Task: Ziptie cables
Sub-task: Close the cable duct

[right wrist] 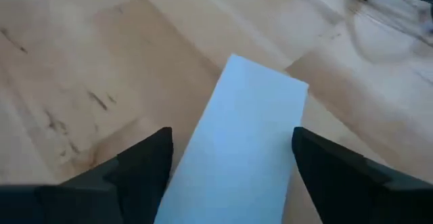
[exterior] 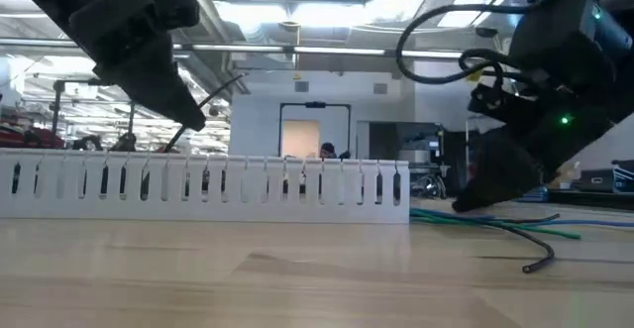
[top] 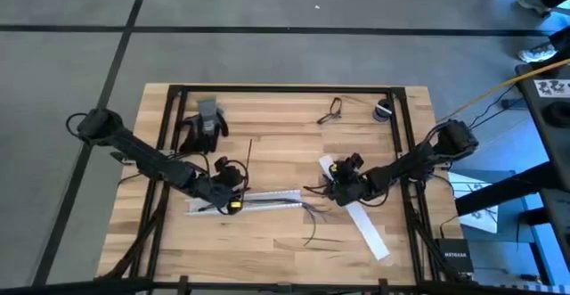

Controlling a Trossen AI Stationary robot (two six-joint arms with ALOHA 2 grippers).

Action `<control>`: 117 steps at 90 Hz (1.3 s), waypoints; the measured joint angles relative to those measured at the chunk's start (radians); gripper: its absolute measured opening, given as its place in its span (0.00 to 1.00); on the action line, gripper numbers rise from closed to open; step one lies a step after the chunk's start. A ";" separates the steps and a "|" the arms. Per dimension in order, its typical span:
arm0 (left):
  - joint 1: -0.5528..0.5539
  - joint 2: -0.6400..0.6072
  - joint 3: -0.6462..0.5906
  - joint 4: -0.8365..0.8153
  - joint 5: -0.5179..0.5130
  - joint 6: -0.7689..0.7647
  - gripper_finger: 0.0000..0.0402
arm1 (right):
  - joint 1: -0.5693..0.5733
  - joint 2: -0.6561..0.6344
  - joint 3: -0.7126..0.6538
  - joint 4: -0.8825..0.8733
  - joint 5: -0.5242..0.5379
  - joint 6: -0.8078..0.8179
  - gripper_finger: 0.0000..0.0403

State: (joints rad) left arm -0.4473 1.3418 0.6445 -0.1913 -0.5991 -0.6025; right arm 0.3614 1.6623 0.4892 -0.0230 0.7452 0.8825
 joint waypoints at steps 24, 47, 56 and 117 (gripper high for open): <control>0.000 0.000 0.000 0.001 0.000 0.000 0.39 | 0.000 0.060 -0.010 0.098 0.031 -0.007 0.52; 0.000 0.000 0.000 0.002 0.000 -0.011 0.39 | -0.003 0.060 0.013 0.076 0.047 -0.095 0.37; 0.000 0.000 0.000 0.002 0.000 -0.018 0.39 | -0.003 0.061 0.039 0.070 0.046 -0.151 0.30; 0.001 0.000 0.051 -0.010 0.048 0.027 0.39 | -0.040 -0.159 0.156 -0.396 0.006 -0.084 0.68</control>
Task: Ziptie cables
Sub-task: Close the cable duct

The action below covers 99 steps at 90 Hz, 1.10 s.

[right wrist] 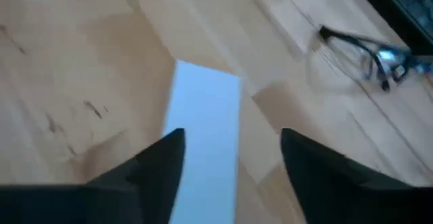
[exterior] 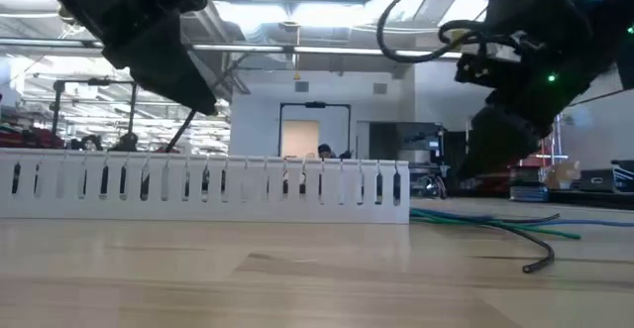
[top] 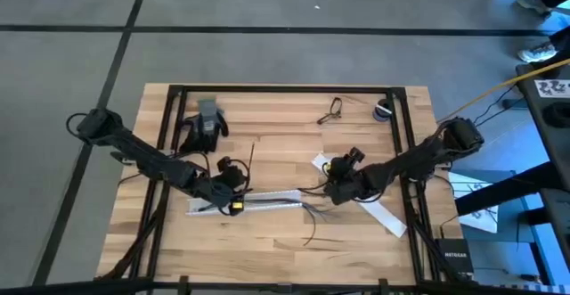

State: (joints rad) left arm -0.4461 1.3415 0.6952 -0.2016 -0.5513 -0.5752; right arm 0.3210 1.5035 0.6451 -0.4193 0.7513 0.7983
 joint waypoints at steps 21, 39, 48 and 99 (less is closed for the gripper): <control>0.000 0.000 0.000 0.002 0.032 0.000 0.39 | -0.070 -0.063 -0.221 0.429 -0.178 -0.110 0.84; 0.000 0.000 0.000 0.002 0.032 0.000 0.39 | -0.086 -0.063 -0.290 0.608 -0.160 -0.156 0.85; 0.001 0.000 0.000 0.003 0.021 0.013 0.39 | -0.086 -0.038 -0.296 0.635 -0.161 -0.156 0.85; 0.002 0.000 0.000 0.003 0.005 0.025 0.39 | -0.086 0.103 -0.295 0.767 -0.176 -0.174 0.85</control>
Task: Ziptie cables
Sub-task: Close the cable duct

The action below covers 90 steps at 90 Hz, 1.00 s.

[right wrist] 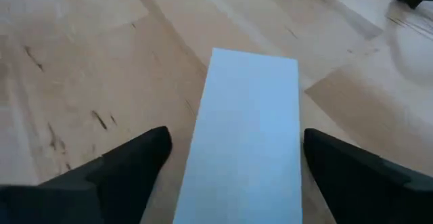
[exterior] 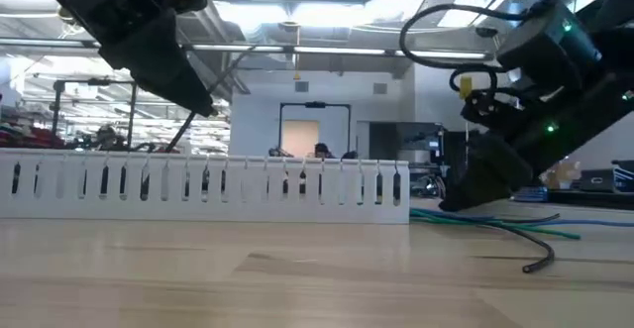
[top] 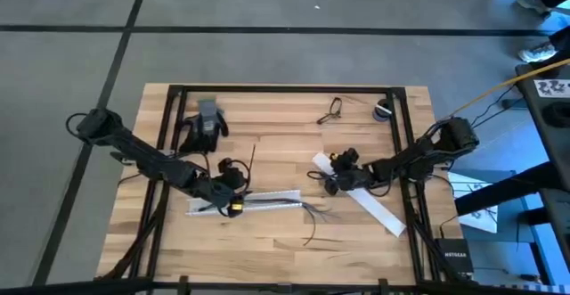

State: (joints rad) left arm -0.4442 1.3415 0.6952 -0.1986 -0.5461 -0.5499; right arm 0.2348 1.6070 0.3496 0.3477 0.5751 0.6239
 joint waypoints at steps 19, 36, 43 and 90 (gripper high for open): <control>-0.003 0.000 0.000 0.001 0.000 -0.002 0.39 | 0.001 0.008 0.001 -0.011 0.007 0.018 0.76; -0.008 0.000 0.000 0.001 0.000 -0.009 0.39 | 0.001 0.008 0.002 -0.042 0.010 0.031 0.58; -0.008 0.000 0.000 0.001 0.000 -0.009 0.39 | 0.001 0.008 0.002 -0.042 0.016 0.037 0.54; -0.007 0.000 0.056 0.027 0.037 0.059 0.39 | 0.000 -0.049 0.049 -0.066 -0.057 -0.033 0.54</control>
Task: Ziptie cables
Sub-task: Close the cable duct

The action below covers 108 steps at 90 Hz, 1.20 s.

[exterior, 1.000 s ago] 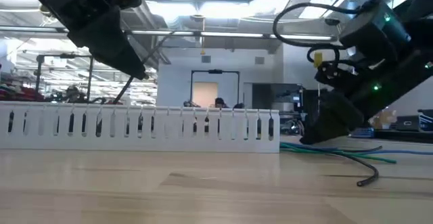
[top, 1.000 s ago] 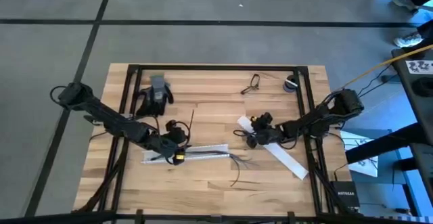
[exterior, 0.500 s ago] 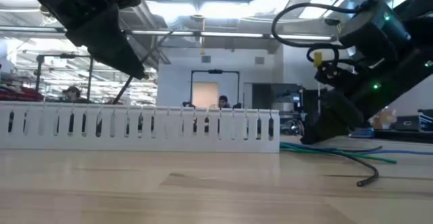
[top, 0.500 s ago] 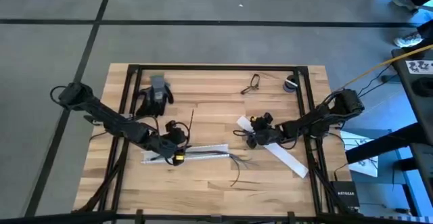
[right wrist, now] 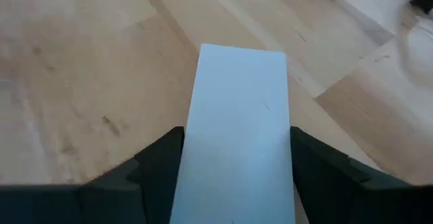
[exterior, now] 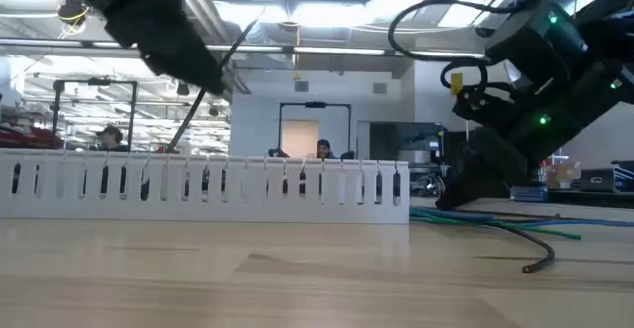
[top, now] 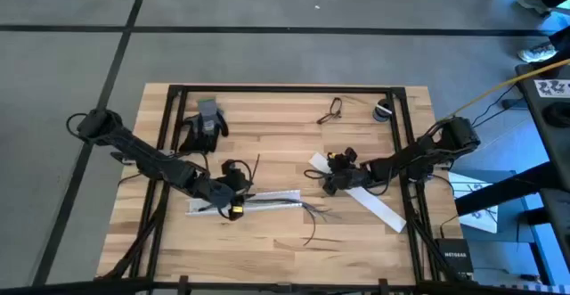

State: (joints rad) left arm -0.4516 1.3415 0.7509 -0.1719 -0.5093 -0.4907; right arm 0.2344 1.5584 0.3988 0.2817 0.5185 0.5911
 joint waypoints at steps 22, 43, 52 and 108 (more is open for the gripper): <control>0.045 0.000 0.000 0.145 0.019 0.082 0.40 | 0.000 -0.085 0.001 0.014 -0.080 -0.082 0.56; 0.116 0.083 0.001 0.354 0.153 0.217 0.56 | 0.000 -0.132 0.002 0.021 -0.106 -0.130 0.57; 0.127 0.146 0.001 0.425 0.174 0.306 0.62 | 0.000 -0.132 0.002 0.031 -0.106 -0.147 0.57; 0.165 0.410 0.076 0.523 0.265 0.385 0.65 | 0.001 -0.133 0.002 0.058 -0.115 -0.185 0.57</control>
State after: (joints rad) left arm -0.2863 1.7515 0.8268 0.3515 -0.2447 -0.1059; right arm 0.2352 1.4258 0.4011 0.3401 0.4038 0.4061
